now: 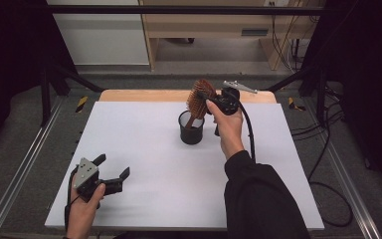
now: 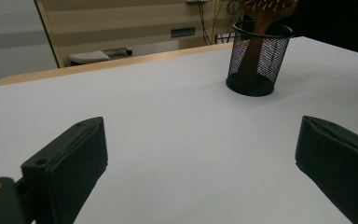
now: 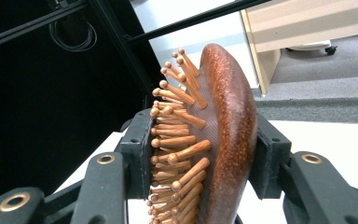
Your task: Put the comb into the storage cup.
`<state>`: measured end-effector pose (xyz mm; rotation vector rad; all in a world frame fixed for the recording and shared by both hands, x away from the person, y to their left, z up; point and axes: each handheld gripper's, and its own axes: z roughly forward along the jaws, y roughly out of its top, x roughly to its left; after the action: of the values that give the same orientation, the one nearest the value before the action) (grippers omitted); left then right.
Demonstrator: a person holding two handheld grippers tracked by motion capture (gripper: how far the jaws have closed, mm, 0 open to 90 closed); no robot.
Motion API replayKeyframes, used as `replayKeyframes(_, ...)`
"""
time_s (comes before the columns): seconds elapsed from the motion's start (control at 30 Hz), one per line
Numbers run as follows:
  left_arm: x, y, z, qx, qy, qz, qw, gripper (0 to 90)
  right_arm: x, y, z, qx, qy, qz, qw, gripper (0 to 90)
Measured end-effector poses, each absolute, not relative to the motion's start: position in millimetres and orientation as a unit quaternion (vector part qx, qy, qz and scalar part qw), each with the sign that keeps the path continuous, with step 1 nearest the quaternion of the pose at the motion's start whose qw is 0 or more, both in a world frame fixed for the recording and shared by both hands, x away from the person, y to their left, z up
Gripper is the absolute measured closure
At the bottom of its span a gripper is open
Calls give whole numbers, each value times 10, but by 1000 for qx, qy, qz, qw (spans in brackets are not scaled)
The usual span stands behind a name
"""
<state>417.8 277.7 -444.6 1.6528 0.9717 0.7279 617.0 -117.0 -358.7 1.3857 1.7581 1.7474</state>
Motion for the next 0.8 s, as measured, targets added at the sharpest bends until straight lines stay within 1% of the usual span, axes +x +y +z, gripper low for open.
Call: replayKeyframes(0.8,4181,2773,-4451,691,405,302,517,26,6222,-1298,-3616,494,617,596,143,472)
